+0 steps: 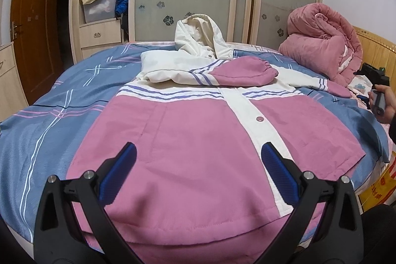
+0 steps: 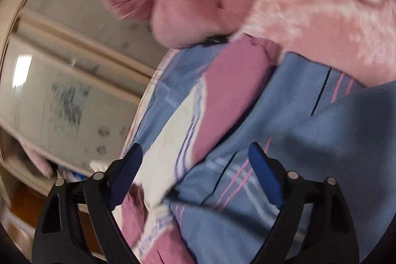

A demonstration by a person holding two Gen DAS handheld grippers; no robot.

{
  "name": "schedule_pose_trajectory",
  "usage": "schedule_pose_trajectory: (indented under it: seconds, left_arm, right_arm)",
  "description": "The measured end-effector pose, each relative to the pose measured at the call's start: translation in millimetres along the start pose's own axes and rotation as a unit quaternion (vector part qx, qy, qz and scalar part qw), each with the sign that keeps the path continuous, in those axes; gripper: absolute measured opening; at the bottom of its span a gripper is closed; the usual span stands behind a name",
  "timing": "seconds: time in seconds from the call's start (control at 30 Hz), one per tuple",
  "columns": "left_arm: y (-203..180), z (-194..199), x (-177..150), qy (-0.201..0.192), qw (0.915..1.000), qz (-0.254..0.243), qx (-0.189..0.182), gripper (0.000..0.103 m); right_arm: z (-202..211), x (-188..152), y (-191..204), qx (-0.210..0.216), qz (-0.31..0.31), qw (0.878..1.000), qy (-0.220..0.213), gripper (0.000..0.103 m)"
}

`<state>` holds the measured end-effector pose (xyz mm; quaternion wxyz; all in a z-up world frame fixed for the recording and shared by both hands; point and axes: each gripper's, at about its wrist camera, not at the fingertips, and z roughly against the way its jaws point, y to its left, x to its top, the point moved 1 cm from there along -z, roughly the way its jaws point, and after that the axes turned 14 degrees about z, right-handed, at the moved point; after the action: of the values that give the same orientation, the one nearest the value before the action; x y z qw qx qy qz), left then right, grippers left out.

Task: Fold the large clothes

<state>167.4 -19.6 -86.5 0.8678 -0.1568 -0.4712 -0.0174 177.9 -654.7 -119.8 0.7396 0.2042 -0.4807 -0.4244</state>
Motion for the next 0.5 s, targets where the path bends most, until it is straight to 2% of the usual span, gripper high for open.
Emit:
schedule_pose_trajectory:
  seconds: [0.17,0.47,0.5]
  left_arm:
    - [-4,-12,0,0.011,0.9999,-0.004,0.000,0.101]
    - [-10,-30,-2,0.031,0.9995,-0.003,0.001,0.101]
    - [-11,-32,-3,0.032,0.9995,-0.004,0.001,0.101]
  right_arm:
    - [-33,25,-39,-0.039,-0.027,0.999,-0.016,0.070]
    - [-80,56,-78,-0.073,-0.044,0.996,-0.009,0.060]
    - [-86,57,-81,-0.077,-0.048,0.996,-0.004,0.055]
